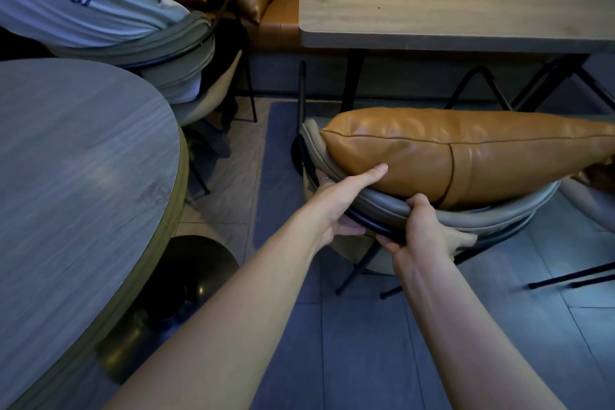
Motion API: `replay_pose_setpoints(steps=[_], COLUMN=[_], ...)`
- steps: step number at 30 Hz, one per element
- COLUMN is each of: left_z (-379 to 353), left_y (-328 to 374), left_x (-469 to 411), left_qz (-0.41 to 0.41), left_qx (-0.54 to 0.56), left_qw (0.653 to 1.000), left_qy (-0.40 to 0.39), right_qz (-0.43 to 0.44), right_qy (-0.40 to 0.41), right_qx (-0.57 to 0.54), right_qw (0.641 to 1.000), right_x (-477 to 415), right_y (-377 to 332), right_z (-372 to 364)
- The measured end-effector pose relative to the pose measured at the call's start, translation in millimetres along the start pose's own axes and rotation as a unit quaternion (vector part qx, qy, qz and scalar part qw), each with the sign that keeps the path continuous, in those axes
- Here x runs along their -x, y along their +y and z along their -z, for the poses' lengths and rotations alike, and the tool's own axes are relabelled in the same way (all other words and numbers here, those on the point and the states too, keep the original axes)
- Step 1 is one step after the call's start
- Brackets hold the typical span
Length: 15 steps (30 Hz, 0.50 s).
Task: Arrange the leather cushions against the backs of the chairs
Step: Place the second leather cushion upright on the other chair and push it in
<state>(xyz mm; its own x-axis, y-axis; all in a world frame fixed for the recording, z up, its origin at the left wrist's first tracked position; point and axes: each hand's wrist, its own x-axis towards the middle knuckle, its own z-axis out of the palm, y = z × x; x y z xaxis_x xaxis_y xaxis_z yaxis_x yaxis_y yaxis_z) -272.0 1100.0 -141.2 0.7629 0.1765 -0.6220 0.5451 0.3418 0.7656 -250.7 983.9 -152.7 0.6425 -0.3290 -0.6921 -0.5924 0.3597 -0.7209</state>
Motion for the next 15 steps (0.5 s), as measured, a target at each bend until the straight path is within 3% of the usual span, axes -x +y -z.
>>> replay_pose_setpoints(steps=[4, 9, 13, 15], left_z=[-3.1, -7.0, -9.9, -13.2], left_y=[-1.8, -1.9, -1.1, -1.1], left_x=[-1.5, 1.4, 4.4, 4.0], left_qz=[-0.004, -0.014, -0.011, -0.005], left_qx=[0.005, 0.043, 0.055, 0.056], left_qw=[1.0, 0.999, 0.998, 0.998], left_qy=[0.005, 0.02, 0.013, 0.005], right_qz=[0.033, 0.03, 0.003, 0.014], right_qy=[0.05, 0.048, 0.001, 0.02], right_qx=[0.009, 0.033, 0.054, 0.056], right_qw=[0.998, 0.998, 0.999, 0.998], right_x=[-1.7, -10.4, -19.7, -23.3], right_y=[0.9, -3.5, -5.7, -9.8], right_z=[0.4, 1.9, 3.3, 5.7])
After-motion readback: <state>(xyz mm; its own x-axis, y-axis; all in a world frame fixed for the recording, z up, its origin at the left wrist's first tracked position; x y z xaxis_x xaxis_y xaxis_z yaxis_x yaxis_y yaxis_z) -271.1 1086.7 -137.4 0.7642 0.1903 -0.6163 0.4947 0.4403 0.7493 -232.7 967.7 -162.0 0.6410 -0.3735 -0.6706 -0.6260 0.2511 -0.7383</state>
